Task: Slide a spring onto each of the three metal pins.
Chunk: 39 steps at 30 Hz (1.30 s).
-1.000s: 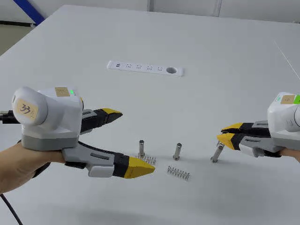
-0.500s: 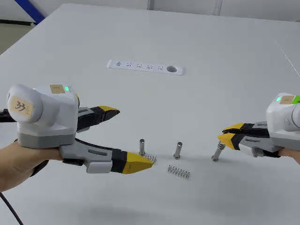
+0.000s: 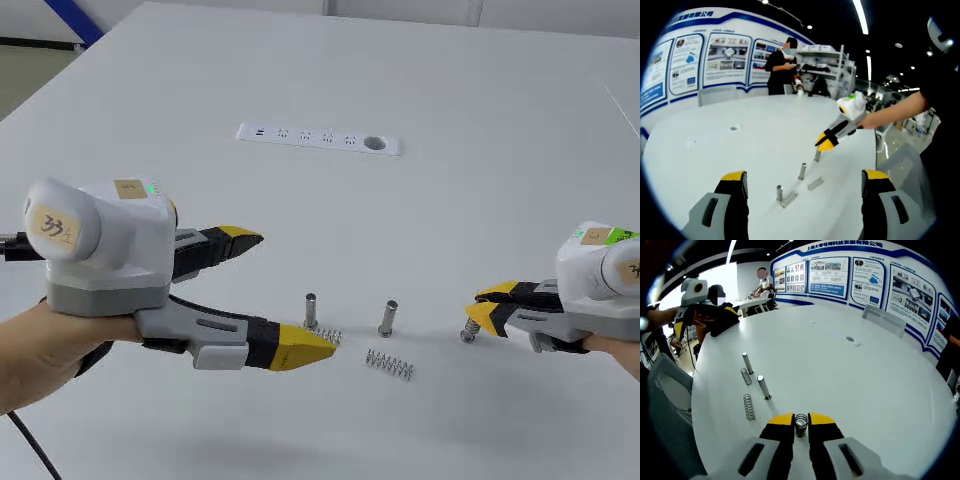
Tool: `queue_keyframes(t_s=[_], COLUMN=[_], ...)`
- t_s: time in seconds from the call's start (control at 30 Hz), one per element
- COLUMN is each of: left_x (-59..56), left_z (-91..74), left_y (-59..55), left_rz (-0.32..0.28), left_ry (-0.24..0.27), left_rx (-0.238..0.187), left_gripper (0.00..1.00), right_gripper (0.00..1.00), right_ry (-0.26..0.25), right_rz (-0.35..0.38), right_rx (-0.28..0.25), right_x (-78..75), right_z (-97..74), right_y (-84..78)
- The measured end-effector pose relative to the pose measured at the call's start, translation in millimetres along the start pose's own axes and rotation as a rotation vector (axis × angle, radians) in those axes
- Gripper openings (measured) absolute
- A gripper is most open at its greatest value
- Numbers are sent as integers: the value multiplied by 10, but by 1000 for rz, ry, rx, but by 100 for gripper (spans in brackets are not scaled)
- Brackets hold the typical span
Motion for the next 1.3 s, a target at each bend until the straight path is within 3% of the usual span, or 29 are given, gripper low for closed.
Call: queue_keyframes(t_s=[0.47,0.77,0.9,1.07,1.2,1.3], left_x=[-13,-8,-17,-8,19,11], left_z=[-2,-35,-35,-17,1,0], left_y=[-71,-58,-67,-82,-164,-199], left_rz=[-4,1,3,14,19,28], left_ry=[3,9,7,19,23,22], left_rx=[20,17,21,26,54,68], left_gripper=[96,96,96,98,97,97], right_gripper=[12,14,17,17,18,18], right_ry=[-6,10,-19,-62,39,101], right_rz=[-9,-9,-16,-19,-39,-104], right_rx=[41,57,47,-42,-100,-70], right_x=[-5,34,7,9,255,448], right_z=[43,7,-81,-242,-214,-124], right_y=[-90,-106,-67,188,379,379])
Point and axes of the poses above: the centre of the closed fingertips' face, and the gripper's own axes: z roughly forward along the fingers, x roughly to its left, y roughly out of its top, the point moved 2 cm from there along -z, roughly backward along the fingers, and after that the axes turned 8 degrees about y, right-handed, at the moved point
